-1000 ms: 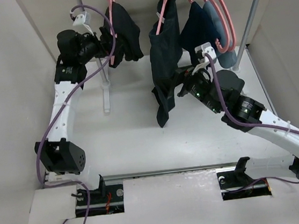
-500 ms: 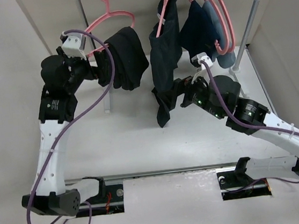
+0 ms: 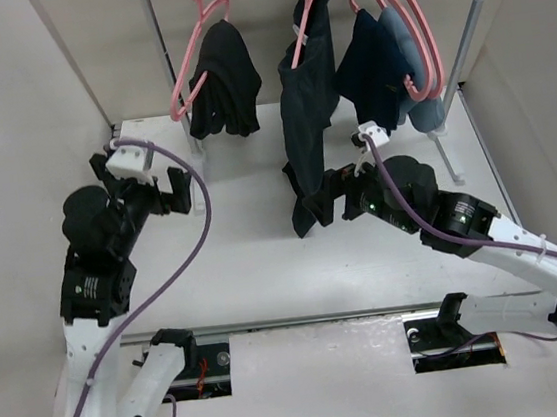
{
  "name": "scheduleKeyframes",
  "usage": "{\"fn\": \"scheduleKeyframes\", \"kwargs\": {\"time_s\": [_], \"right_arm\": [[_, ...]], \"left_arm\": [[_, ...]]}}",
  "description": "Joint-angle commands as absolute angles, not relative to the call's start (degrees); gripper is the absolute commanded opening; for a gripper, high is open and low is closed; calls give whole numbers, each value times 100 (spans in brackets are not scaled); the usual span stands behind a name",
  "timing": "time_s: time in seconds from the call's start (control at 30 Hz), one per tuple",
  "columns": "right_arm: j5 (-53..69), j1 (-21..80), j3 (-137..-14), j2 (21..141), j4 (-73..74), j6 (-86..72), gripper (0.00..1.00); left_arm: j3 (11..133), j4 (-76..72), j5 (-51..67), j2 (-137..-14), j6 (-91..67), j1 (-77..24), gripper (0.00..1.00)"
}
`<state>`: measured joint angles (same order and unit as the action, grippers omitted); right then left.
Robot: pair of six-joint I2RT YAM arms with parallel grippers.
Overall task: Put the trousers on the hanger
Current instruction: Reset both arms
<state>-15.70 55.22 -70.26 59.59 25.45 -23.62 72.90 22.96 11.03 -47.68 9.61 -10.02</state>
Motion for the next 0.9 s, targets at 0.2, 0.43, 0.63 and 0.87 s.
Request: {"fn": "scheduleKeyframes", "kwargs": {"time_s": [0.2,0.43,0.63,0.87], "right_arm": [[-1679,5503,-6469,5800,3092,-2610,99],[-1581,5089,-5407,5583,3208,-3260,99],[-1898,4344,-4028,4835,3156,-4244,99],[-2259,4140,-3586,4053,3006,-4922,99]], "left_arm": [[5626,2074,432,-3377,932,-1020,100],[4747,1855,-1307,-3243,-111,-1020,100],[4228,1530,-2197,-3532,-659,-467,100],[4175,1397,-2224,-3446,-721,-62,100]]}}
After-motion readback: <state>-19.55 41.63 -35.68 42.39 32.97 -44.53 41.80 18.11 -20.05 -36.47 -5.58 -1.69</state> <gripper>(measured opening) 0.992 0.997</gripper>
